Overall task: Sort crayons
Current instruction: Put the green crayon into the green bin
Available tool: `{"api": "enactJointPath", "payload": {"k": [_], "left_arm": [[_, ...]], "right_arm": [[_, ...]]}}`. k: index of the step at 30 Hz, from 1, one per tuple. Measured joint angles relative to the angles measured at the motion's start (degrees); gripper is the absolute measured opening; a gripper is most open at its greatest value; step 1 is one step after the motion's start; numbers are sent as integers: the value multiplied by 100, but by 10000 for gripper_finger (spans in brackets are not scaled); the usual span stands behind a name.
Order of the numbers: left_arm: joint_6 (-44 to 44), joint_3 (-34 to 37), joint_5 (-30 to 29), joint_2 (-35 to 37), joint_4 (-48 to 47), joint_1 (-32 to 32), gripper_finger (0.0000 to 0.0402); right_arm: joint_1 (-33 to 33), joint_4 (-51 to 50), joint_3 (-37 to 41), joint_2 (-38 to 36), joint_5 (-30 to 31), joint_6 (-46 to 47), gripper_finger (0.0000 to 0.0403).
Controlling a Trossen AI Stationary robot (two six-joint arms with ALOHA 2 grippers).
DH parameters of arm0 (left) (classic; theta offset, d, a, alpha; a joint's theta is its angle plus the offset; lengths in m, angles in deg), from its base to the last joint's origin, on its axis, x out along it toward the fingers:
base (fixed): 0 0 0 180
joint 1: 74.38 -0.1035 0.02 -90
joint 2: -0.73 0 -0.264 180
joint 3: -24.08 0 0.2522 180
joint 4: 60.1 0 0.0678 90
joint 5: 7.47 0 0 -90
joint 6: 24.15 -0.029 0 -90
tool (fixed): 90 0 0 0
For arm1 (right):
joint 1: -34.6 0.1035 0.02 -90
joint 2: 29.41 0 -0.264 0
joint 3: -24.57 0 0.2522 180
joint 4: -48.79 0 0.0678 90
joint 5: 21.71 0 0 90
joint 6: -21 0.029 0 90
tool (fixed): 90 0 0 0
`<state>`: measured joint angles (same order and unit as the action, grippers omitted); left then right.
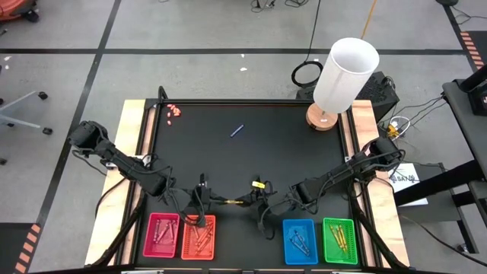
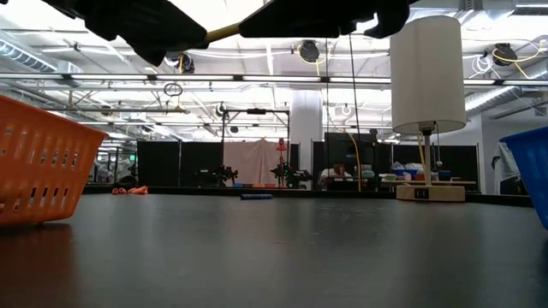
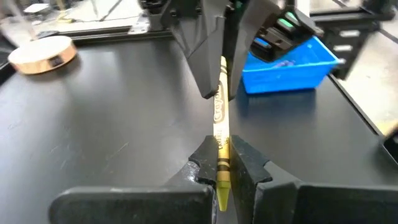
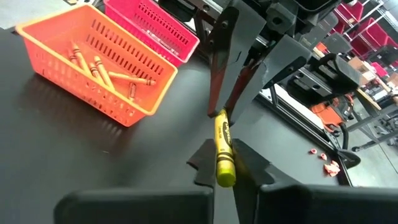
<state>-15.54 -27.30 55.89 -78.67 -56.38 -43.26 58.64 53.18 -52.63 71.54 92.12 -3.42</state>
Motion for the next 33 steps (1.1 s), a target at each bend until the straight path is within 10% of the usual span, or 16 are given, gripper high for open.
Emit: {"api": "enactJointPath", "payload": {"k": [18, 27, 33], "left_arm": [[41, -4, -950, 149, 166, 432, 246], [124, -4, -1034, 153, 149, 855, 251], [913, -4, -1681, 150, 152, 947, 251]], "right_arm": [[185, -595, 7, -93, -10, 126, 6], [788, -1837, 7, -951, 22, 900, 6], [1263, -2407, 6, -1354, 1193, 1467, 6]]}}
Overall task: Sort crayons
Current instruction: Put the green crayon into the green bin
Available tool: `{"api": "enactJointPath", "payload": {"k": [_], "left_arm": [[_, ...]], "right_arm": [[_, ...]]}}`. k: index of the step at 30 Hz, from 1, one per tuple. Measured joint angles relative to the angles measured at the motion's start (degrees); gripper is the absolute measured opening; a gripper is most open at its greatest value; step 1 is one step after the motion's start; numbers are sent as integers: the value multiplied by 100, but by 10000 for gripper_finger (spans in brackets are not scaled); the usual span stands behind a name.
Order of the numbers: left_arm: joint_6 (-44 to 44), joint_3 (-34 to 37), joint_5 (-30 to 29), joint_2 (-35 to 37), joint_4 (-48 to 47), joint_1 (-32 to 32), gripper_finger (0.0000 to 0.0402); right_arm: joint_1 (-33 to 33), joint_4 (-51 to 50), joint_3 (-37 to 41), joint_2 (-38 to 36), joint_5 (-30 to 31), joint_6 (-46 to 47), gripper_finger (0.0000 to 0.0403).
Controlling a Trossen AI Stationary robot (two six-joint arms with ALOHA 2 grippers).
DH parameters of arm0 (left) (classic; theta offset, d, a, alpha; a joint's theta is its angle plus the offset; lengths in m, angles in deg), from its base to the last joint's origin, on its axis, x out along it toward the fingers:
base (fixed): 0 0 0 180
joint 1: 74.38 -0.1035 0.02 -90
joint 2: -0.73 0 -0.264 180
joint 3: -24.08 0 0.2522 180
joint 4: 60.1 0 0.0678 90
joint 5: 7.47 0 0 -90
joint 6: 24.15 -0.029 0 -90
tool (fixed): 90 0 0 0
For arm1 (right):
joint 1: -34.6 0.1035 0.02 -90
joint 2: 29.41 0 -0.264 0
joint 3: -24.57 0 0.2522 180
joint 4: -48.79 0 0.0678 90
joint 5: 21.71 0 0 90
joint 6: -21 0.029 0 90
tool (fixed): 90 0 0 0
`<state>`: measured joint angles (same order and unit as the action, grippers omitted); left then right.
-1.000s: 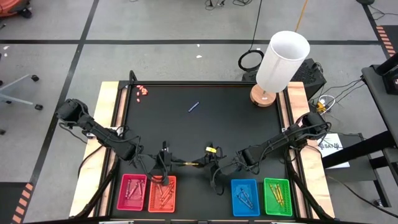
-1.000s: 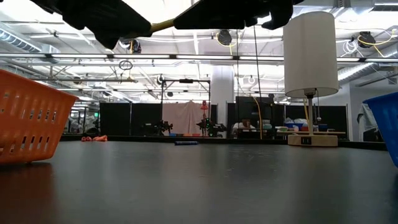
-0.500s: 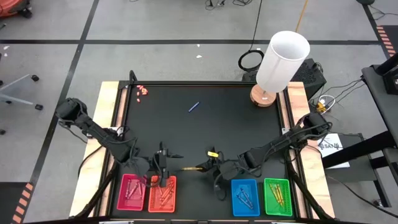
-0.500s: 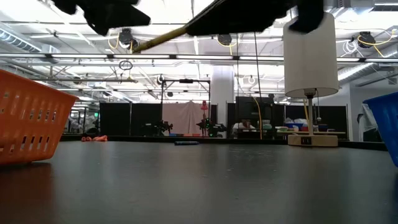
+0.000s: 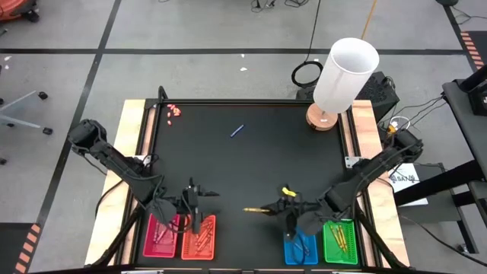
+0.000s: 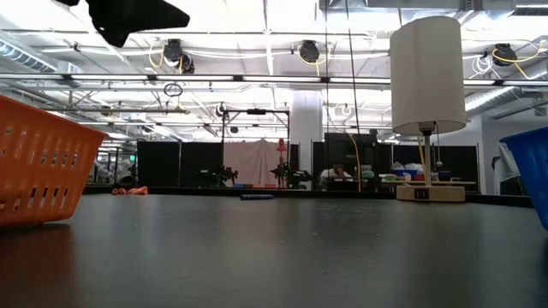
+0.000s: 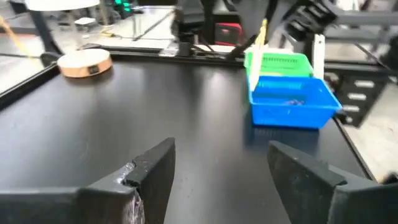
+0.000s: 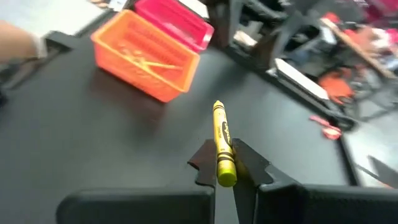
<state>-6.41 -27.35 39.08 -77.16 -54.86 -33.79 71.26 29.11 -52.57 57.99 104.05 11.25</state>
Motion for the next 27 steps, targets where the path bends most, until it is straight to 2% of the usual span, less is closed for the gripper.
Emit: {"api": "enactJointPath", "payload": {"k": [5, 12, 16, 21, 24, 27], "left_arm": [[130, 0, -181, -217, -2, 5, 251], [-150, 0, -507, -365, 91, -53, 251], [-910, 0, -518, -364, 652, -91, 251], [-1991, 0, -478, -362, 1195, -84, 251], [-2199, 0, -475, -362, 1284, -87, 251], [-2120, 0, -467, -362, 1284, -87, 251]], "right_arm": [[325, -91, 1, -1, 1043, -1, 6], [602, -216, 1, 3, 1679, -57, 6], [661, -167, 0, 3, 1684, 20, 6], [656, -231, 1, 3, 1671, 792, 6], [656, -281, 36, 1, 1521, 1097, 6], [656, -267, 38, 3, 1043, 1204, 6]]}}
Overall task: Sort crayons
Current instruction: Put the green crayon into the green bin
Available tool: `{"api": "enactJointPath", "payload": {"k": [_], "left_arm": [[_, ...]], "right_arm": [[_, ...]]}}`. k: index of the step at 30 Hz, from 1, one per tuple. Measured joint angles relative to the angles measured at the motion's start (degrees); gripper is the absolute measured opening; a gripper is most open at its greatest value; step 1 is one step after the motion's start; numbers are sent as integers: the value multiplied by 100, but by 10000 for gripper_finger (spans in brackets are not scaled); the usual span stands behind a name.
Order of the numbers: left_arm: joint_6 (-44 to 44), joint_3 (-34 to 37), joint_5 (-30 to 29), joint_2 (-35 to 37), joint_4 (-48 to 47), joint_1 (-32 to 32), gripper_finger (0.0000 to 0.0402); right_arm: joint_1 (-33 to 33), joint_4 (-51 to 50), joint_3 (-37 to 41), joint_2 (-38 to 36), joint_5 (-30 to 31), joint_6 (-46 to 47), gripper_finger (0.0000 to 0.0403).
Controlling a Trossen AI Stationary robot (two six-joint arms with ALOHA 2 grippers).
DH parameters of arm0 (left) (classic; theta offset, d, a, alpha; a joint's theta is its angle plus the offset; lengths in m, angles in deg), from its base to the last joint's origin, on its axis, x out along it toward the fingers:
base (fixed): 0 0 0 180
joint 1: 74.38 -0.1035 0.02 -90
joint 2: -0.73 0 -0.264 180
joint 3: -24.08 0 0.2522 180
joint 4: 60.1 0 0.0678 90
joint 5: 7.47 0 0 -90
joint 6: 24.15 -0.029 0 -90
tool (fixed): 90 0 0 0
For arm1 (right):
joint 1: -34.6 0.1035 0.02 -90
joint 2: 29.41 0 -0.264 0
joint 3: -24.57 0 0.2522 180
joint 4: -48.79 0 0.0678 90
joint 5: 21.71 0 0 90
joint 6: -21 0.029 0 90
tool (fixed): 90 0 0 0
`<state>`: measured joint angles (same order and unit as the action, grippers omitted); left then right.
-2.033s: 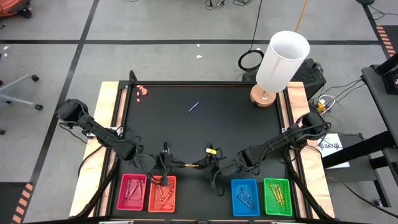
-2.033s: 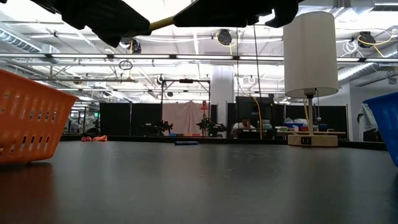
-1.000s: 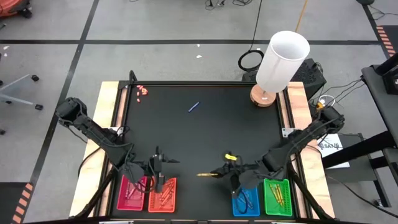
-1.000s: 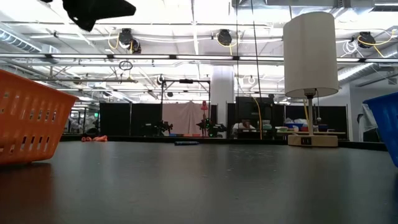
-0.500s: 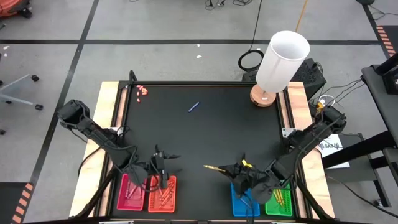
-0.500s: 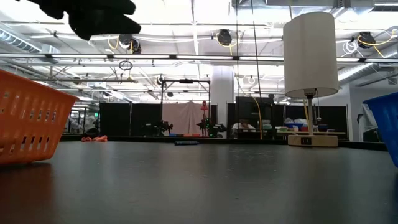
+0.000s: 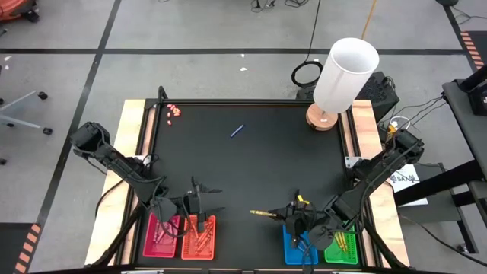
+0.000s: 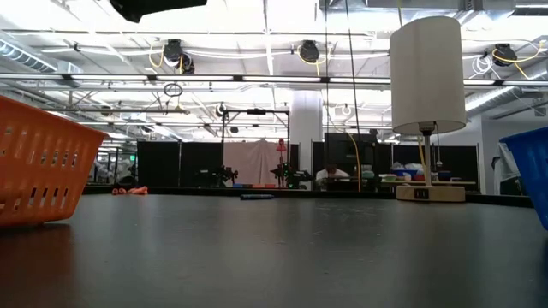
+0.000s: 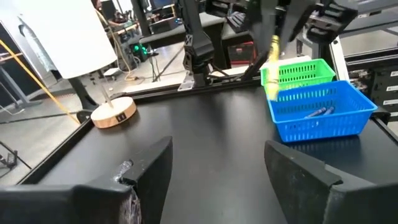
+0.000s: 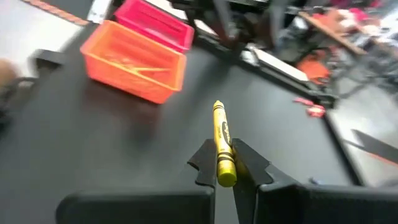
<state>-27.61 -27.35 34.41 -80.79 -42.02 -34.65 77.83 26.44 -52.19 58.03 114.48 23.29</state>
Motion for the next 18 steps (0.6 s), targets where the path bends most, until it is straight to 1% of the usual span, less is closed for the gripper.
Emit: {"api": "enactJointPath", "payload": {"k": [3, 7, 9, 18], "left_arm": [[13, 0, 4, 0, -17, 15, 251], [152, 0, 12, 0, -27, 44, 251], [166, 0, 11, 0, -31, 44, 251], [168, 0, 11, 0, -39, 42, 251]], "right_arm": [[0, 15, 0, 0, -573, -21, 7], [0, 16, 0, 0, -1063, -144, 7], [0, 10, 0, 0, -1183, -152, 7], [0, 14, 0, 0, -1184, -148, 7]]}}
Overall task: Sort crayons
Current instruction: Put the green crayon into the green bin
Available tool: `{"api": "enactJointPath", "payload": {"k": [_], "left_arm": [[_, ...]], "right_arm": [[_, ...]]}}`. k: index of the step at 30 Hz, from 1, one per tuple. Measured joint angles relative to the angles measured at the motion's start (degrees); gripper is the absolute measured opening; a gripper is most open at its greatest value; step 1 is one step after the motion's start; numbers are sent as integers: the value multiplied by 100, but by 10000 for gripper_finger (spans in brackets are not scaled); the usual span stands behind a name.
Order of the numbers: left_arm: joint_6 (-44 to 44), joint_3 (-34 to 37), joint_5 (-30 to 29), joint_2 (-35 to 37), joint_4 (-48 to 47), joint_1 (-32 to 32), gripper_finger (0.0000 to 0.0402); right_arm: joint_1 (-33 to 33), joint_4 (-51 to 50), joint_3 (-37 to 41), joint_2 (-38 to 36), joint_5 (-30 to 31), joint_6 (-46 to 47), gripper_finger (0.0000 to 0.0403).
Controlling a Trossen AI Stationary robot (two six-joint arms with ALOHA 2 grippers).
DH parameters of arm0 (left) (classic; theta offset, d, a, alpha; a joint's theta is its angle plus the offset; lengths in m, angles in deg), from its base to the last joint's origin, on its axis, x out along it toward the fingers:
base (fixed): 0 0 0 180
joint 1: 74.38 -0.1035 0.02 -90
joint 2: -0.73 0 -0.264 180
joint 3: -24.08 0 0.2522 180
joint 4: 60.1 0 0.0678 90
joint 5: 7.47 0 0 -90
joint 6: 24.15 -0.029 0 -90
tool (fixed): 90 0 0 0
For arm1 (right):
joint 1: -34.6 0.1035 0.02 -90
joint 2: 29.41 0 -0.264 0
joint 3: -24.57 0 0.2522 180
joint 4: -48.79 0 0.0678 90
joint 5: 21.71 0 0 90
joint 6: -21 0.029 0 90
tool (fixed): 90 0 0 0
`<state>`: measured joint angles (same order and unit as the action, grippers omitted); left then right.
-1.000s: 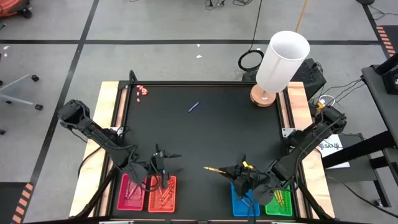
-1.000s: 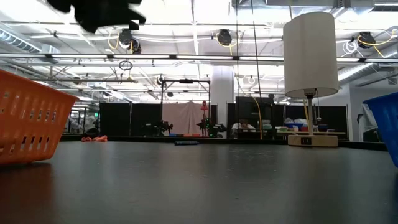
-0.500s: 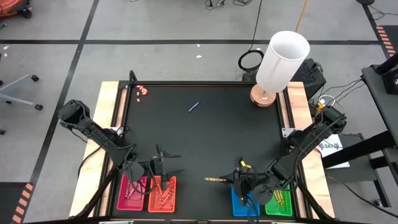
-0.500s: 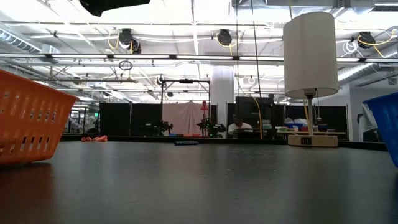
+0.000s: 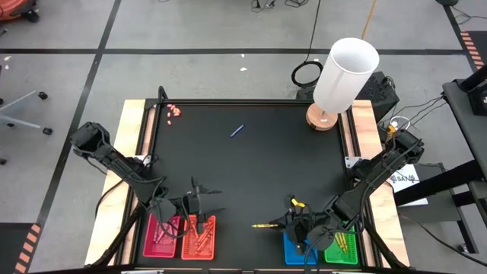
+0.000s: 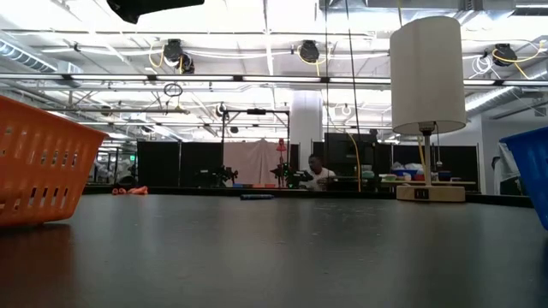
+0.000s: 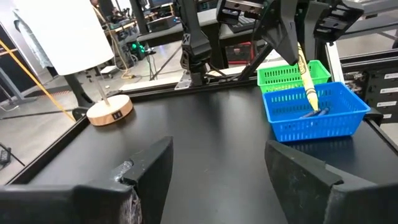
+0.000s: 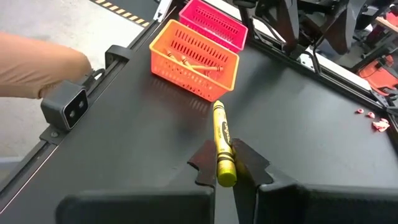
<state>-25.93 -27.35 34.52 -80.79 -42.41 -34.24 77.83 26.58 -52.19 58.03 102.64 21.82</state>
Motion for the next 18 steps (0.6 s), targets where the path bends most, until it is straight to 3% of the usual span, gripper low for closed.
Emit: {"api": "enactJointPath", "payload": {"k": [12, 15, 18], "left_arm": [[-4, 0, 2, 0, -68, 0, 251], [-4, 0, 0, 0, -92, 0, 251], [-17, 0, 2, 0, -150, -2, 251]], "right_arm": [[-10, -24, 0, 0, 1, 177, 7], [34, -699, -166, -91, -174, 317, 7], [52, -1967, -689, -214, -461, 1240, 7]]}}
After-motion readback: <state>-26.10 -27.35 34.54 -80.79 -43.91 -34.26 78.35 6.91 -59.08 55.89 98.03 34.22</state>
